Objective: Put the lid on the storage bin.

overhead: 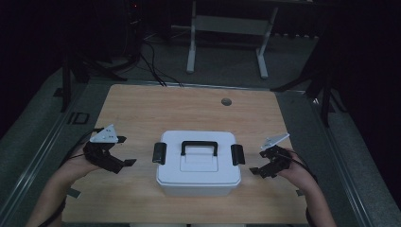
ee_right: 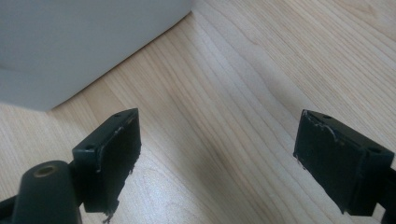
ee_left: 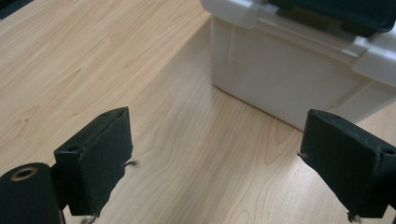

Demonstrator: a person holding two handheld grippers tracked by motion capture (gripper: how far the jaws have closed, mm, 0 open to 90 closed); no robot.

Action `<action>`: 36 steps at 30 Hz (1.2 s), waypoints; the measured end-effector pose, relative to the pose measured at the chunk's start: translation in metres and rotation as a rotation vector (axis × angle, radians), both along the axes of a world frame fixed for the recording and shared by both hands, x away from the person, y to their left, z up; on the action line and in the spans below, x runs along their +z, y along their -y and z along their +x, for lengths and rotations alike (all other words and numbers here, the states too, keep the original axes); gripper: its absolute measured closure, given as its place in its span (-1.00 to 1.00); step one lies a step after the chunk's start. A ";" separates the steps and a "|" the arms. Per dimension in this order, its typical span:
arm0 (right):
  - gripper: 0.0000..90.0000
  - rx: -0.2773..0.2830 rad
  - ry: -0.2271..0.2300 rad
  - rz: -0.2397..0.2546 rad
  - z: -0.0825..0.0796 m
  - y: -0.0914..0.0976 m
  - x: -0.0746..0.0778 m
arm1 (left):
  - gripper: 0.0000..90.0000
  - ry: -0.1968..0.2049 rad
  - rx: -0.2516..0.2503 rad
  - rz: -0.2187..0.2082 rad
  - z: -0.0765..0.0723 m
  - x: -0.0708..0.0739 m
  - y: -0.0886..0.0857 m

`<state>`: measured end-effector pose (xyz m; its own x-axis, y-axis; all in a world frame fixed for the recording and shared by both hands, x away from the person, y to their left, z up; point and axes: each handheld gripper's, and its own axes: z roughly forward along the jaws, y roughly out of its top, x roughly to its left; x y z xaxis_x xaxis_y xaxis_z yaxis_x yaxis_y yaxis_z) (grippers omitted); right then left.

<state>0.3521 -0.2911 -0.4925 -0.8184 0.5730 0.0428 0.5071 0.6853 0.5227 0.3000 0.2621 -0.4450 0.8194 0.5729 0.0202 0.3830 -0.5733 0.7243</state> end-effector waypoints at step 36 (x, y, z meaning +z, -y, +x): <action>-0.72 -0.143 0.104 0.132 -0.008 0.011 -0.035 | -0.78 -0.027 0.172 -0.132 -0.029 -0.086 -0.042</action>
